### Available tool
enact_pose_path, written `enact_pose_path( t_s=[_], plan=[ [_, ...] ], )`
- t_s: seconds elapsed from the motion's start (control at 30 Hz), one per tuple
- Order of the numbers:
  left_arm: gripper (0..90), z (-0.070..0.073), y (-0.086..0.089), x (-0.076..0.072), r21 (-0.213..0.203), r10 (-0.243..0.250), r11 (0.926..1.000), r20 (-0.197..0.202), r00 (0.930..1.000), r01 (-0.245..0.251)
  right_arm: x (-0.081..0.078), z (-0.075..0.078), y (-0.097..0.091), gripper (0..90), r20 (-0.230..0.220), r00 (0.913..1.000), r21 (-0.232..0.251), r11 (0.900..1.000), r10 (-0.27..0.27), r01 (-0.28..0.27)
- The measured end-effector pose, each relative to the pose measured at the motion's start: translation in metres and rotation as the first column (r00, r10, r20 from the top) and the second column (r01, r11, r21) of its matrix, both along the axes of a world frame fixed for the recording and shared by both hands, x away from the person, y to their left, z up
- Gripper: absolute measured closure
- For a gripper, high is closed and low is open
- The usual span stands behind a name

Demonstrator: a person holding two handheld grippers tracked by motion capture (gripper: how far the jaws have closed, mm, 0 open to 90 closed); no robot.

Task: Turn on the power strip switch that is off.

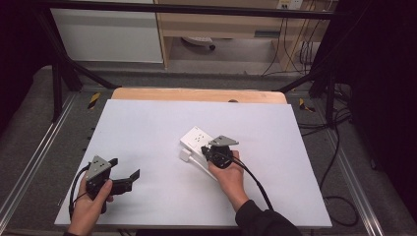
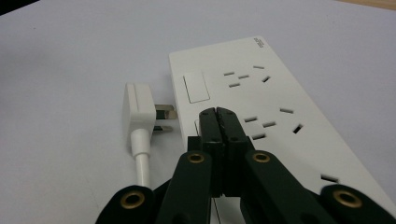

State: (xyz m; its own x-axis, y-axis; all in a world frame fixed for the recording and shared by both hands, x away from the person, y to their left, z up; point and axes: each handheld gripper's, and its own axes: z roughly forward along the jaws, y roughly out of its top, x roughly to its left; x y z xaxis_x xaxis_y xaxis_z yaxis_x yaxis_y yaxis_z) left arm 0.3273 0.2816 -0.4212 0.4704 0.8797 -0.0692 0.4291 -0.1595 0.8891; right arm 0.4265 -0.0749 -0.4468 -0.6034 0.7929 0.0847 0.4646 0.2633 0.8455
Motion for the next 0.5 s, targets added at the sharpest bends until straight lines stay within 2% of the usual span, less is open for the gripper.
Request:
enact_pose_path(
  t_s=[0.33, 0.5],
  plan=[
    [6.5, 0.0000, -0.0002, 0.0000, 0.003, 0.000, 1.0000, 0.000, 1.0000, 0.000, -0.0008, -0.0005, -0.0003, 90.0, -0.010, 1.0000, -0.011, 0.9999, 0.001, -0.001],
    [6.5, 0.0004, 0.0003, -0.0001, 0.004, -0.002, 1.0000, 0.002, 1.0000, 0.002, -0.0002, -0.0005, -0.0012, 90.0, -0.019, 0.9998, 0.000, 1.0000, 0.005, -0.005]
  ],
)
